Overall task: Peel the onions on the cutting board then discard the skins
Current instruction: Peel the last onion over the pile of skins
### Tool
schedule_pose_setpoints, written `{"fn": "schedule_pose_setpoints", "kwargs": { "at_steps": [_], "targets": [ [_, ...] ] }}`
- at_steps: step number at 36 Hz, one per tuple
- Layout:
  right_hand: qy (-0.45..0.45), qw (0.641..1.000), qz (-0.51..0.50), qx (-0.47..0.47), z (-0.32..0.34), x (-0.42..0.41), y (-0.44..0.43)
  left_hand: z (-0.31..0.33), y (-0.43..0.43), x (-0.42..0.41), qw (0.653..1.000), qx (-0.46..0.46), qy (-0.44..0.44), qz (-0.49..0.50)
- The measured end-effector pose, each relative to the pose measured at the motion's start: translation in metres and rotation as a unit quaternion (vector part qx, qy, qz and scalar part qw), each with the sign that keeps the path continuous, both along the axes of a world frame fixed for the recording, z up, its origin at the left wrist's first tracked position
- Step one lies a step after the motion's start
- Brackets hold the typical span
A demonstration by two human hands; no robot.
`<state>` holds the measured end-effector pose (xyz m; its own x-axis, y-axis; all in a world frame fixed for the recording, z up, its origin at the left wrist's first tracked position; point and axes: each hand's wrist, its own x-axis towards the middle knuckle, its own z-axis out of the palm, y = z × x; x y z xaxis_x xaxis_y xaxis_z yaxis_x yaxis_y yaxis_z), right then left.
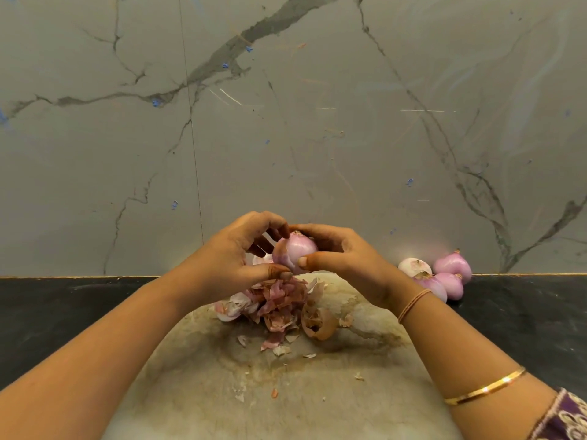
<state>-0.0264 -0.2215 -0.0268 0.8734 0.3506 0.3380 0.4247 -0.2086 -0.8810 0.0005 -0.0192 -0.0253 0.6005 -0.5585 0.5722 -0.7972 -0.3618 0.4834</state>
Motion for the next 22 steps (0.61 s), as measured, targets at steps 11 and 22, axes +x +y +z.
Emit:
{"fn": "schedule_pose_setpoints", "kwargs": {
  "at_steps": [11, 22],
  "targets": [
    [0.009, 1.0, -0.005, 0.013, -0.0005, 0.0014, -0.0006, -0.0016, -0.0024, 0.002, 1.0, -0.005, 0.016, -0.003],
    [0.003, 1.0, -0.006, 0.009, -0.0021, 0.0029, -0.0007, 0.0, -0.0037, -0.0017, 0.999, -0.018, 0.038, -0.011]
  ]
}}
